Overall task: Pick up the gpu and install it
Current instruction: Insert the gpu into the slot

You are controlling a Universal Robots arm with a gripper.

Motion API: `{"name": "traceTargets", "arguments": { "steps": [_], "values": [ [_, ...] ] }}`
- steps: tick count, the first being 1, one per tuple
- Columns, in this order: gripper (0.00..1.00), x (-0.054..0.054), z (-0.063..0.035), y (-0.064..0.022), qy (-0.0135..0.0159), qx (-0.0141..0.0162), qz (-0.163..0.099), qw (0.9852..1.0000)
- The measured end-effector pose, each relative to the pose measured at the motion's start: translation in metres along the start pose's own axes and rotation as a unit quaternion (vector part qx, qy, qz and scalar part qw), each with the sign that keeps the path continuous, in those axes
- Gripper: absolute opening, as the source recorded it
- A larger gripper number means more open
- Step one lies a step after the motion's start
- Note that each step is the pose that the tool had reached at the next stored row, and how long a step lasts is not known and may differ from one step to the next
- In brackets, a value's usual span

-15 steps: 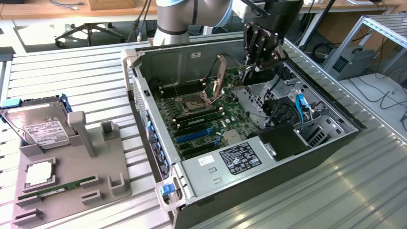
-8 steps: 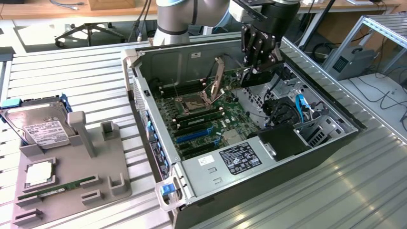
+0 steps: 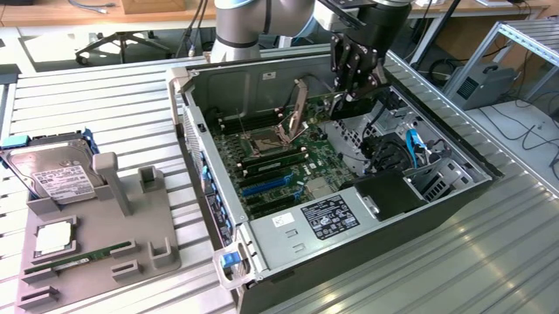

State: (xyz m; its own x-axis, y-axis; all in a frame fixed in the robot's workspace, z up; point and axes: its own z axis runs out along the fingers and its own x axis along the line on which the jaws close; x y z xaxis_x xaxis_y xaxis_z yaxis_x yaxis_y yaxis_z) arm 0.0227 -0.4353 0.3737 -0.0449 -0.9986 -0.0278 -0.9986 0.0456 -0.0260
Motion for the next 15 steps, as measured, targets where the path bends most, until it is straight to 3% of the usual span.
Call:
{"name": "traceTargets", "arguments": {
  "steps": [15],
  "values": [
    [0.27,0.0002,0.0009,0.0021,0.0,0.0,0.0,1.0]
  ]
}}
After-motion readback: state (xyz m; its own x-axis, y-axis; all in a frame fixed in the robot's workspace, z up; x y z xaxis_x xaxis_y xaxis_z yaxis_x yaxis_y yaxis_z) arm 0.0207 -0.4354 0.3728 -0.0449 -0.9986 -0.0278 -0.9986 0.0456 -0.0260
